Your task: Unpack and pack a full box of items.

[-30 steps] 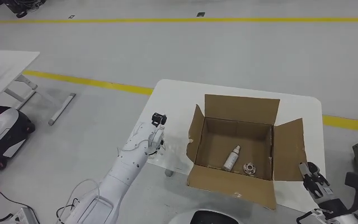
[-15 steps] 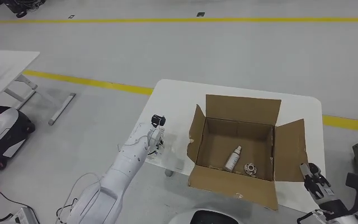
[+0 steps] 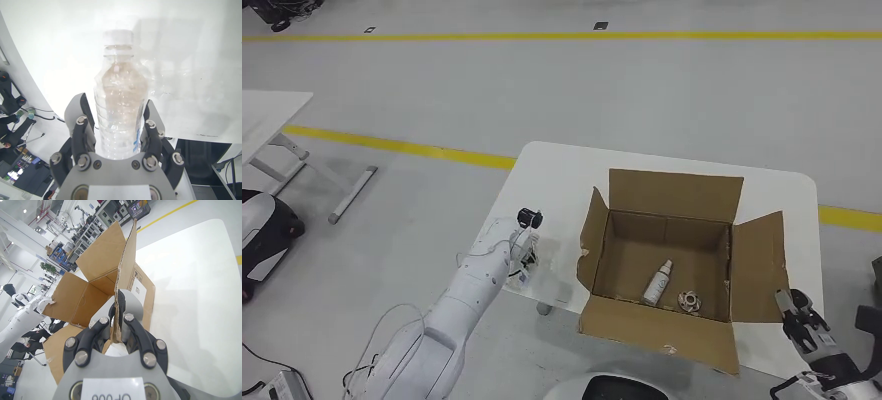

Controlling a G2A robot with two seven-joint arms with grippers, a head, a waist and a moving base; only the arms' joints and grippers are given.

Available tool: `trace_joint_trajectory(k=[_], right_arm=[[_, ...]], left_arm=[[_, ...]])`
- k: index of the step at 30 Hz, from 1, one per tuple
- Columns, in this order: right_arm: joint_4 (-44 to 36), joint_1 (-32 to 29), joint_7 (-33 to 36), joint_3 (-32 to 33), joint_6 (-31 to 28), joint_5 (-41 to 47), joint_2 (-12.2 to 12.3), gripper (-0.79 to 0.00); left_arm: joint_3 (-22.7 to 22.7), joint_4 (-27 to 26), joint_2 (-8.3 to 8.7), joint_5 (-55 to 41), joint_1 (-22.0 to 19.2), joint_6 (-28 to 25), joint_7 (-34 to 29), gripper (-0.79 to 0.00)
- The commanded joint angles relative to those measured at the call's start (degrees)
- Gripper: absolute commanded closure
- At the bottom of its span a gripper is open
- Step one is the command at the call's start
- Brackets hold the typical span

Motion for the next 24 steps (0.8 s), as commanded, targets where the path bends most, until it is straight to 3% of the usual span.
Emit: trace_joint_trajectory(k=[1,5,8,16,22,23,24], right_arm=[[0.0,-0.1,0.0,0.2,0.1,0.0,0.0,0.000],[-0.1,-0.2,-0.1,0.4,0.3,0.0,0.0,0.000],[-0.6,-0.3,-0.1,0.7,0.4,0.2,0.0,0.000],[-0.8,-0.2,-0.5,0.8,0.6,0.0,-0.1,0.000],[-0.2,0.2,-0.5,-0.7,0.6,-1.3,-0.2,-0.006],[-0.1,0.2,-0.5,-0.9,0.6,-1.5,-0.2,-0.058],[0.0,0.3,-0.6,-1.1,0.7,-1.6,-0.2,-0.274]], left_arm=[[-0.2,-0.8,0.11,0.1,0.3,-0.4,0.5,-0.785],[-1.1,-4.1,0.61,1.2,1.4,-0.4,0.4,-0.785],[-3.1,-10.6,1.40,3.1,3.5,0.8,0.9,-0.785],[-13.7,-39.4,3.45,-1.1,13.9,3.0,-8.8,-0.785],[-20.4,-58.7,3.95,-10.6,17.1,4.0,-14.6,-0.785],[-21.0,-60.7,4.01,-11.8,17.1,4.0,-15.4,-0.785],[-21.3,-62.5,4.07,-12.7,17.0,3.9,-16.2,-0.785]])
